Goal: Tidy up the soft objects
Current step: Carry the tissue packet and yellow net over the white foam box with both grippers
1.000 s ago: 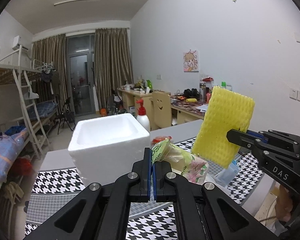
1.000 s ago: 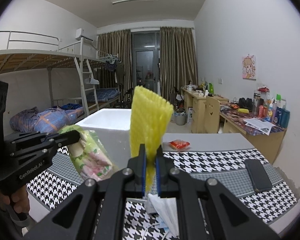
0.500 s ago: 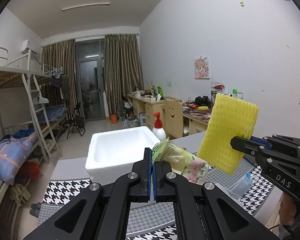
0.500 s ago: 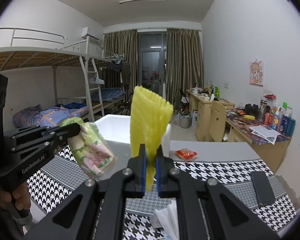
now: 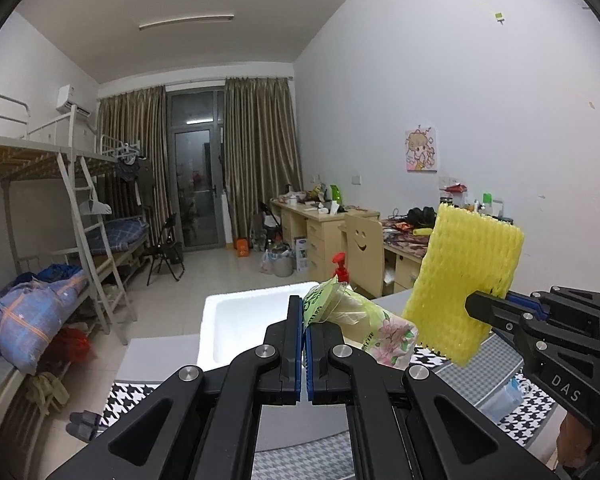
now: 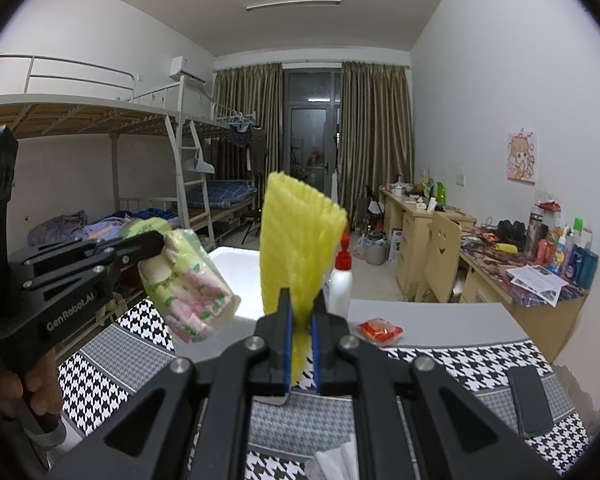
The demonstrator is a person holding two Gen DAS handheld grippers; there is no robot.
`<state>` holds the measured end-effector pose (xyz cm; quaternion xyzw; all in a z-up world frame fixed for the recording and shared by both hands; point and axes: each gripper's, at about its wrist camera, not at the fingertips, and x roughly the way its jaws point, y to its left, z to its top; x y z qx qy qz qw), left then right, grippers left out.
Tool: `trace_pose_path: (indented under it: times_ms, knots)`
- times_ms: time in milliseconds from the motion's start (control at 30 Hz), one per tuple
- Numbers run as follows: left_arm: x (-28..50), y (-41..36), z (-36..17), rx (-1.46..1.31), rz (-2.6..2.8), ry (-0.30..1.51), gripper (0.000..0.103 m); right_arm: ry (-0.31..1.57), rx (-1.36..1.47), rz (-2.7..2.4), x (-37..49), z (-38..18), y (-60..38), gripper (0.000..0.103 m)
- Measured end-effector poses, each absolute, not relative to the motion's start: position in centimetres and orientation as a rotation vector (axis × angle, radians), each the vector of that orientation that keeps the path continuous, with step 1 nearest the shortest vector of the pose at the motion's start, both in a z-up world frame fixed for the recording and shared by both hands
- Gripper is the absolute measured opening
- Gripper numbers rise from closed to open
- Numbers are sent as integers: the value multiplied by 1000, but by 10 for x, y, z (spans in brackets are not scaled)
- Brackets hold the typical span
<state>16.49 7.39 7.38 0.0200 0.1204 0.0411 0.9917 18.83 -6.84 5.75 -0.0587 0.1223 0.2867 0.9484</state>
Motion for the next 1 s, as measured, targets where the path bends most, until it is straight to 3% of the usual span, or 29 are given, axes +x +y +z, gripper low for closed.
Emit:
trace_pose_path:
  times_ms: [1000]
  knots:
    - [211,101,88,16,191,275,1,306,-143,609,226,75,-29,10]
